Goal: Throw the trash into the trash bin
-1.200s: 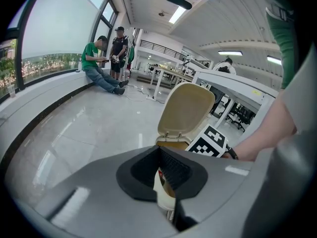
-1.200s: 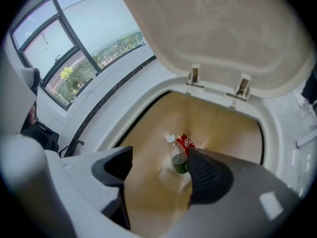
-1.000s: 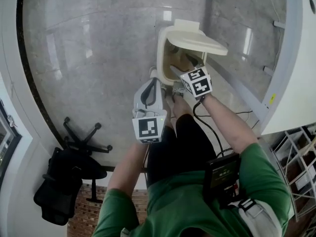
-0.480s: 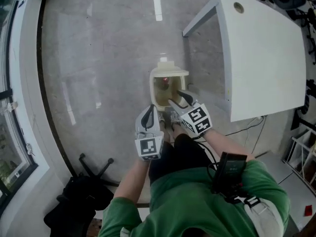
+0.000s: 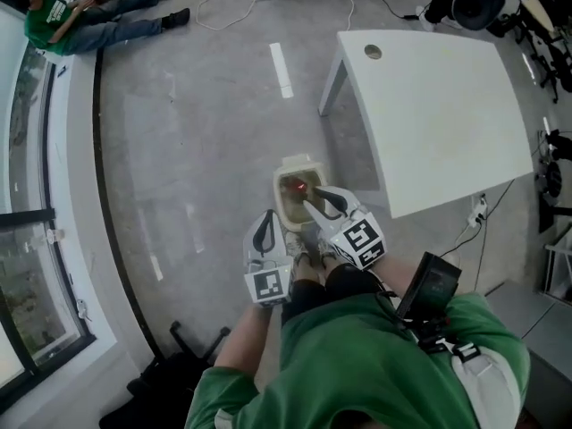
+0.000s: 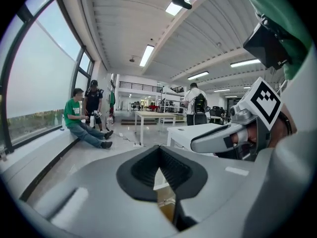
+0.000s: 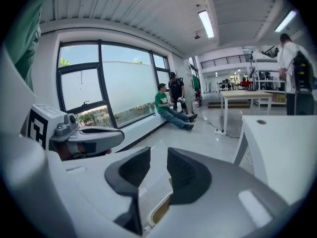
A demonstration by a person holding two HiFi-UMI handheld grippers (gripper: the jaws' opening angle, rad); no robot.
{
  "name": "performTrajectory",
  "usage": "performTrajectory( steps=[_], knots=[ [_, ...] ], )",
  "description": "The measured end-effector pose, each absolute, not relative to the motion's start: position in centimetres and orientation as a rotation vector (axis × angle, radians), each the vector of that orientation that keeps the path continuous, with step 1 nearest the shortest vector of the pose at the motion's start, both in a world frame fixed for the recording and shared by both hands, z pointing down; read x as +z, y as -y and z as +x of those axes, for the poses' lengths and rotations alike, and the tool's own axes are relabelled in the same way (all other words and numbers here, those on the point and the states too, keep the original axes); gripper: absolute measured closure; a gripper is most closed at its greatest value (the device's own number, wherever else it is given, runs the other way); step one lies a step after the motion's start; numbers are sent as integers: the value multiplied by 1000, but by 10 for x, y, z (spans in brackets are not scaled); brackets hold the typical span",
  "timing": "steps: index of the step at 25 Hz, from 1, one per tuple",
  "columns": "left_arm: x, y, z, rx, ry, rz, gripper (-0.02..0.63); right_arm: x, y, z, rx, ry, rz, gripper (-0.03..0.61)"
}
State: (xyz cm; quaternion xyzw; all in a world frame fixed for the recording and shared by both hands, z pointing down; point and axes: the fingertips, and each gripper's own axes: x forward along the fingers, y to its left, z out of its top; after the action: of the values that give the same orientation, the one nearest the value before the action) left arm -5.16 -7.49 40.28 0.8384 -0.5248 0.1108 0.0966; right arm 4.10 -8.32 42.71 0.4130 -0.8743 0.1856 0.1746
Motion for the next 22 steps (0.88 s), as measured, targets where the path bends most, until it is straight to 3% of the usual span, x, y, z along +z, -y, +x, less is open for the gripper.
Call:
performTrajectory(
  steps=[9, 22],
  knots=[
    [309, 68, -54, 232, 1664, 2657, 607, 304, 71, 34, 247, 2641, 1210, 495],
    [242, 58, -52, 12, 1663, 2730, 607, 227, 59, 47, 57, 2714, 1341, 564]
  ],
)
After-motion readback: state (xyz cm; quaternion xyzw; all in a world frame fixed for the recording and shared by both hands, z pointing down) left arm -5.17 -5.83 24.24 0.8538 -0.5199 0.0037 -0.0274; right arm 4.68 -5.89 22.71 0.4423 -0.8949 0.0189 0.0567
